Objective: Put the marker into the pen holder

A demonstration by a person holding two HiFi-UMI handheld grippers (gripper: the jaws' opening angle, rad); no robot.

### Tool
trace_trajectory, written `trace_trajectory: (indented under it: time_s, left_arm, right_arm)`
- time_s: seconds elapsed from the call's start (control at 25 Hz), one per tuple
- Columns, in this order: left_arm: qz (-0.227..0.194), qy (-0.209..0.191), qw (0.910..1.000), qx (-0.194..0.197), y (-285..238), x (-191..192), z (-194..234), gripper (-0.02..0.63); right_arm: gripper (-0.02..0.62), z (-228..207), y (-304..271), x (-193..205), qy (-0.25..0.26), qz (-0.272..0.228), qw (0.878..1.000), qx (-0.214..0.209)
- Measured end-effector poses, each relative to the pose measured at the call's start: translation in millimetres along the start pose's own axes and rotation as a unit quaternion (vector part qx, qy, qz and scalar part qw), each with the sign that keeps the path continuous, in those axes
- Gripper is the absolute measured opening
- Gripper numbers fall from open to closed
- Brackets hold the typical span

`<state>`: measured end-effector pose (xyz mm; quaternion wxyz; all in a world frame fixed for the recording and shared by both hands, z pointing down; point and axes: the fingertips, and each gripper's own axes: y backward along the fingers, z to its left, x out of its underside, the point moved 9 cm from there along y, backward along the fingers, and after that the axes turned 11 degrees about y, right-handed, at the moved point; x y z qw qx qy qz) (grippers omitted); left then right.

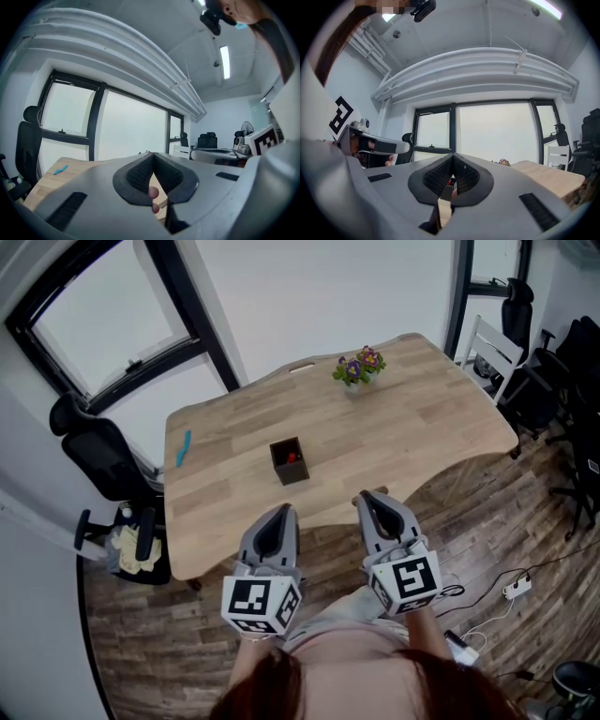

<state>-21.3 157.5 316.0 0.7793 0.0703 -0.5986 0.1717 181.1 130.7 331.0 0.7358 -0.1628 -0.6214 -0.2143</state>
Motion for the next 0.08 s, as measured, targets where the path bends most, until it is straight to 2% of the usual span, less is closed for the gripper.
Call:
trace_trajectory:
  time_s: [0.08]
  left_arm:
    - [0.003,-0.001,1.0,0.003,0.5,1.5,-1.8,0.0]
  right_arm:
    - [-0.002,-0.5,0.9,0.1,-0.001,-0.001,1.0,0.0]
